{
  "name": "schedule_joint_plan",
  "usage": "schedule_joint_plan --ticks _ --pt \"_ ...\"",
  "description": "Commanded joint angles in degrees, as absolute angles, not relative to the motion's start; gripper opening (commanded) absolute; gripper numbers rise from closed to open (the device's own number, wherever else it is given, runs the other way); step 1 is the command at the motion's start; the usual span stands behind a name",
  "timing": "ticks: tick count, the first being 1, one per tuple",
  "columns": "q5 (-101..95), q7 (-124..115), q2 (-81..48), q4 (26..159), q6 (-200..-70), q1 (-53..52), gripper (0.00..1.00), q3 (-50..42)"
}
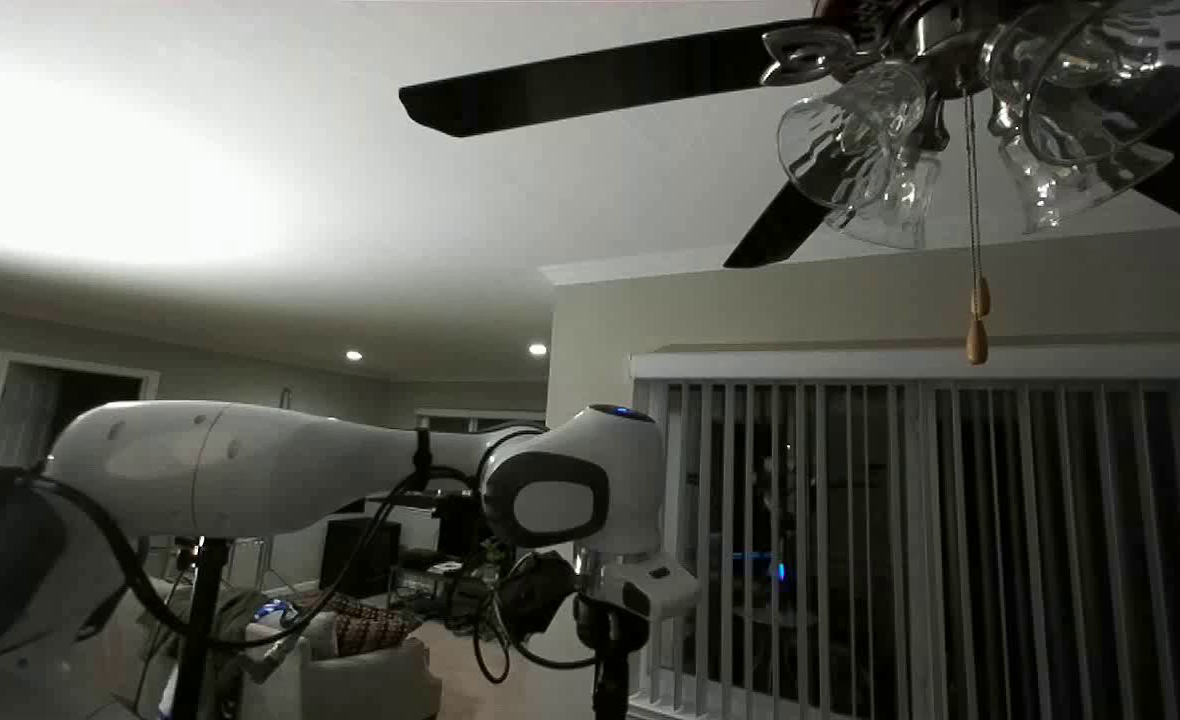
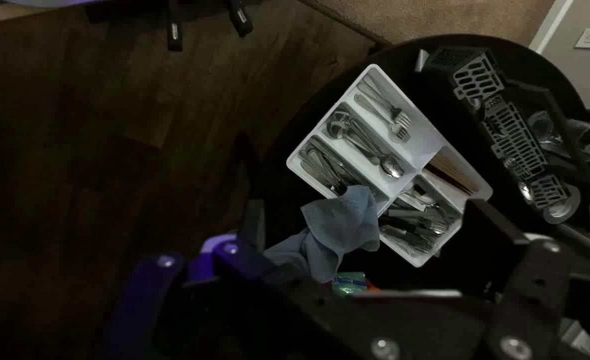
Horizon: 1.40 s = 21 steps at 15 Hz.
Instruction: Pull the longer cord of the ceiling lamp
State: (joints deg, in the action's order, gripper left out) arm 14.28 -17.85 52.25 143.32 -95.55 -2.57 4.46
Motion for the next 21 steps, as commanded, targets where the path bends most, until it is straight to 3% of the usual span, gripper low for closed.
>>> schedule_joint_plan --ticks 1,6,15,21 --pt "15.02 -17.00 52.25 143.10 -95.14 -1.15 1.00 5.32" --pt "14.81 -16.75 52.15 142.16 -97.23 -1.20 1.00 6.00" --pt "8.63 -16.49 47.83 133.49 -125.30 -0.97 1.00 15.24" --pt "-0.96 -20.18 46.74 127.37 -139.64 5.51 1.00 17.87"
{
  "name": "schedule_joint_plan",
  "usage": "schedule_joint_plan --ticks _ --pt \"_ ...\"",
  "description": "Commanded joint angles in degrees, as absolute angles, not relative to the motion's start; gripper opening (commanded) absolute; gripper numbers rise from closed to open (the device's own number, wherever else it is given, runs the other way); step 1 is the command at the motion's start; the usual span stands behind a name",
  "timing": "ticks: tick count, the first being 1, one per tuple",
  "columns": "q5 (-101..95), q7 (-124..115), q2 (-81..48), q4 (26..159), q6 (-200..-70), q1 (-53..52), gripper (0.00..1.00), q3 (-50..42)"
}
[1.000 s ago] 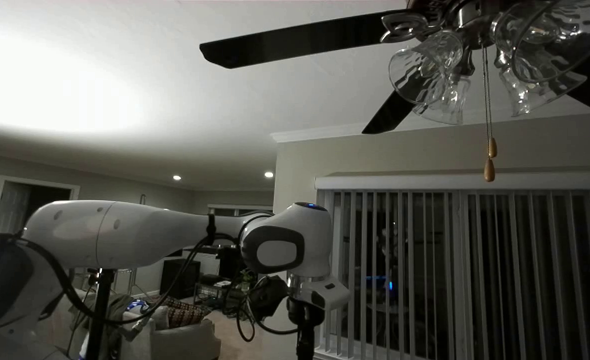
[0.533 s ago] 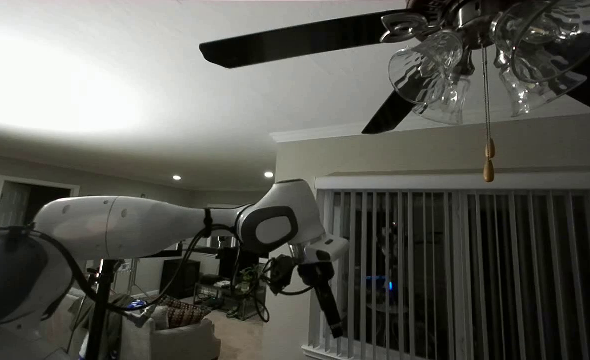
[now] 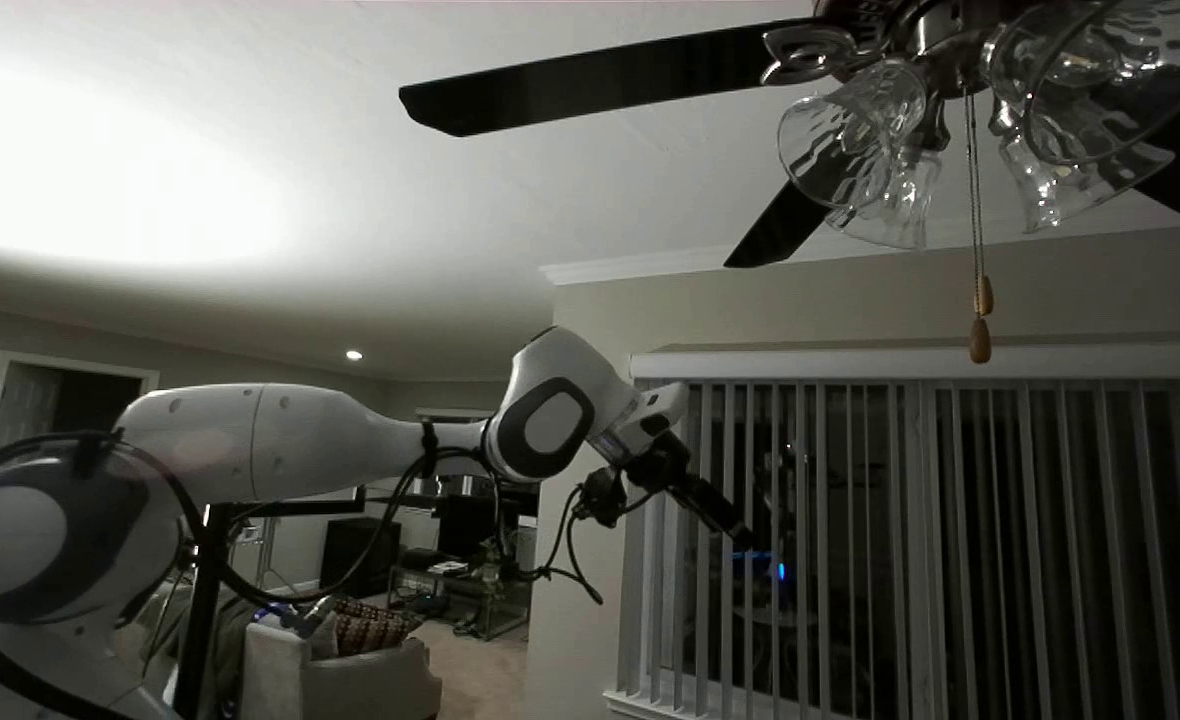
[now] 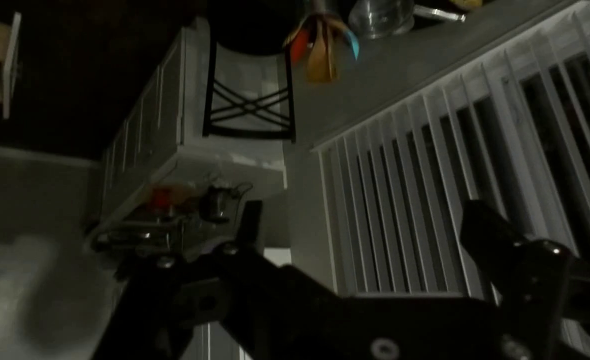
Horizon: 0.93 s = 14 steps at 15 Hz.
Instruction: Pull the longer cord of the ceiling lamp
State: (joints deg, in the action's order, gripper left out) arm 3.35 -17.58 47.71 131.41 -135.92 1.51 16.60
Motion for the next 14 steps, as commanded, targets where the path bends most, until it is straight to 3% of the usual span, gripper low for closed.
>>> schedule_joint_plan --ticks 1,6,7,14 --pt "-2.51 -20.89 46.97 126.11 -140.79 7.30 1.00 18.10" --pt "-10.07 -26.18 46.18 120.36 -145.11 18.78 1.00 19.28" --pt "-7.86 -23.11 47.30 122.03 -142.66 13.88 1.00 17.46" --pt "-7.89 -23.97 48.31 122.60 -141.59 13.98 1.00 17.76"
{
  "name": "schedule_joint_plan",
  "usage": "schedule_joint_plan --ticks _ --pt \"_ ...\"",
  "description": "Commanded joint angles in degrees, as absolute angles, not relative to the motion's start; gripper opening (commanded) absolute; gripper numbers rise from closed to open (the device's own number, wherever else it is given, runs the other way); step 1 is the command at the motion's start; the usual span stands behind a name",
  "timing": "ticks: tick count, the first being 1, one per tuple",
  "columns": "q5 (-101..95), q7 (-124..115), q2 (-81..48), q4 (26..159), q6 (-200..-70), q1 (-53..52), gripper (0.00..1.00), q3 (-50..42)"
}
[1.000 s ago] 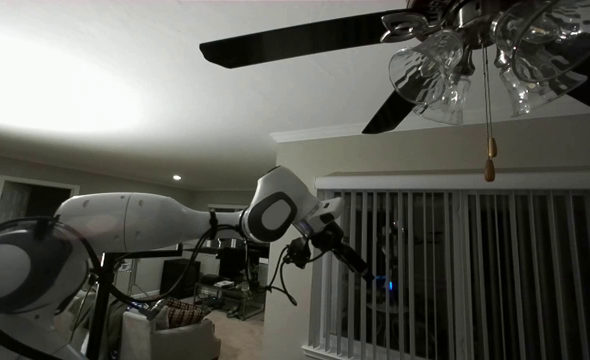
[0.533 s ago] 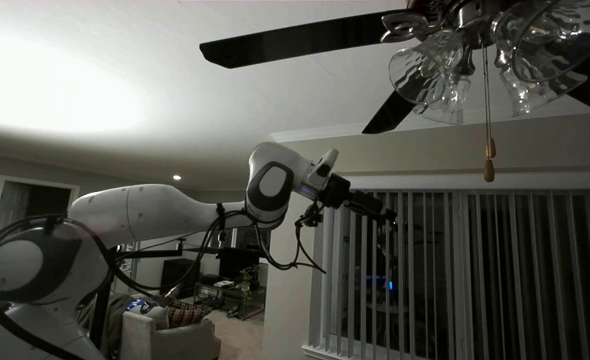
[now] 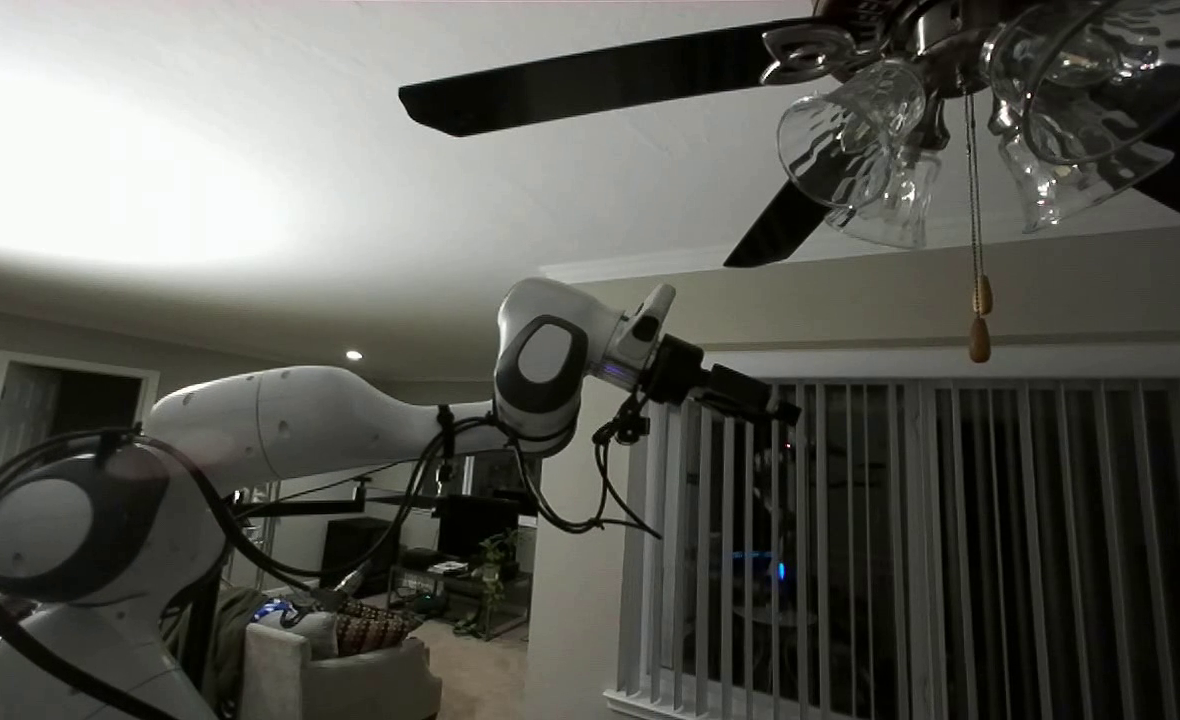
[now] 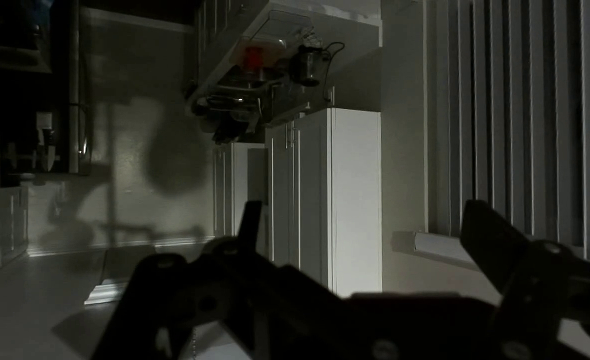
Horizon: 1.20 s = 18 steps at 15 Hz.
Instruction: Pull the longer cord of the ceiling lamp
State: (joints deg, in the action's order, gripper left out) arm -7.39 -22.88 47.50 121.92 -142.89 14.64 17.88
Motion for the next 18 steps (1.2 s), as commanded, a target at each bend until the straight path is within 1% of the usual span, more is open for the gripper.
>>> schedule_joint_plan --ticks 1,3,7,10,18 --pt "-8.16 -23.41 47.28 121.67 -142.44 14.07 1.00 17.60" --pt "-8.77 -24.30 47.29 121.27 -142.12 15.42 1.00 17.94" --pt "-13.39 -30.87 43.38 115.58 -146.12 25.68 1.00 20.51" --pt "-17.49 -33.58 39.94 112.22 -146.53 31.59 1.00 23.13" --pt "-28.08 -42.24 32.29 104.52 -144.86 37.64 1.00 28.72"
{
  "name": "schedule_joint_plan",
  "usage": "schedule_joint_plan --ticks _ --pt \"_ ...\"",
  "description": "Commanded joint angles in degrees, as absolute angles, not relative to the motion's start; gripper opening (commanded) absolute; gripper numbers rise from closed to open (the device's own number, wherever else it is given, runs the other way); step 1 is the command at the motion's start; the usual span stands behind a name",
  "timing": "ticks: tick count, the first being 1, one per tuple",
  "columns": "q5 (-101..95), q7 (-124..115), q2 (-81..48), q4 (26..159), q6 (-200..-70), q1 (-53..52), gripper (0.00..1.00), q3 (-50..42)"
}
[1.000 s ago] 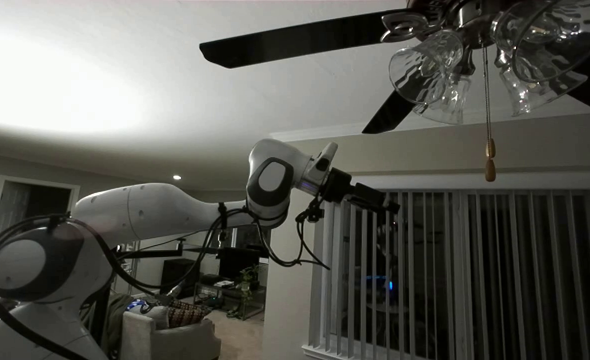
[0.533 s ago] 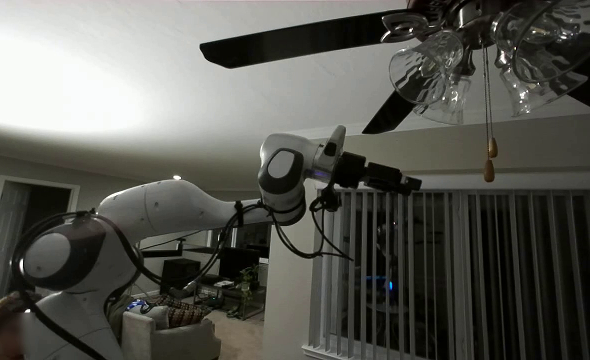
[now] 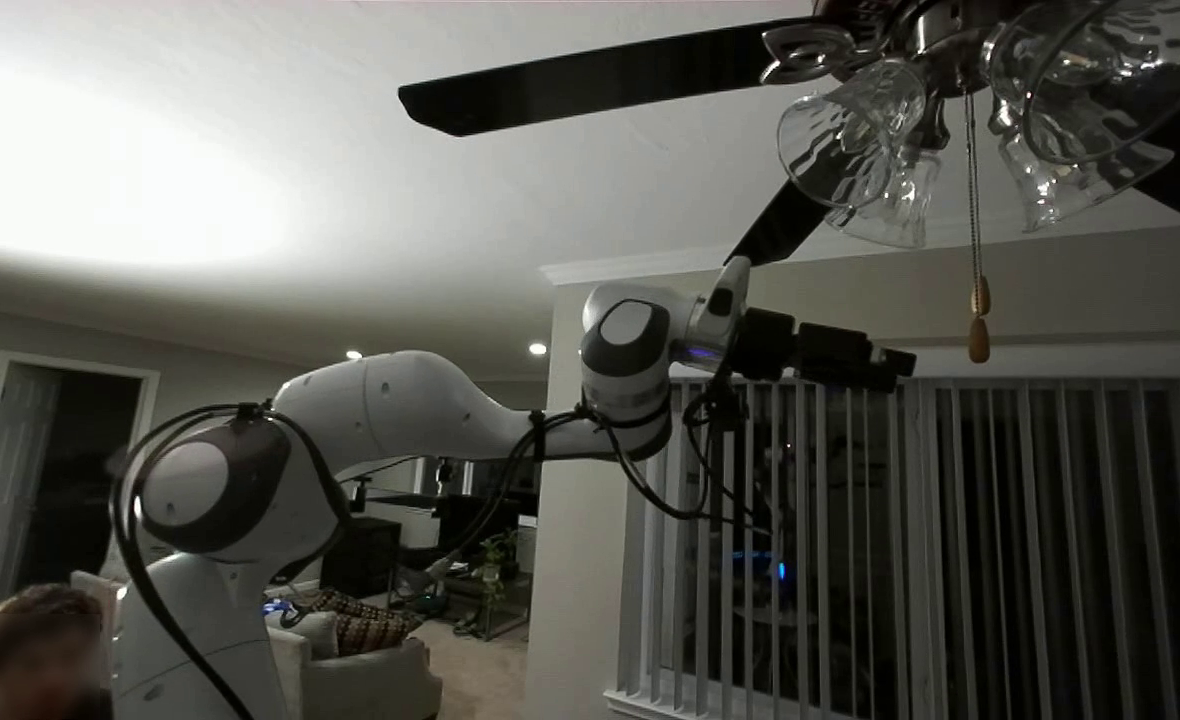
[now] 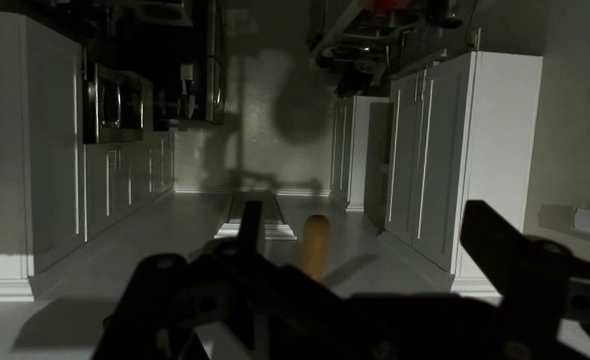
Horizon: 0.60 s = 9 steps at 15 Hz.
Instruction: Pull the longer cord of the ceiling lamp
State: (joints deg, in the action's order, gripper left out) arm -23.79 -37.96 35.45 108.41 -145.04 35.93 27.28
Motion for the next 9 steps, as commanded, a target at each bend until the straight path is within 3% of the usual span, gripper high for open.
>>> schedule_joint_plan --ticks 1,9 --pt "-29.70 -43.72 31.27 103.21 -144.51 38.54 1.00 29.36" --pt "-41.67 -52.73 22.53 94.27 -139.75 37.41 1.00 29.49"
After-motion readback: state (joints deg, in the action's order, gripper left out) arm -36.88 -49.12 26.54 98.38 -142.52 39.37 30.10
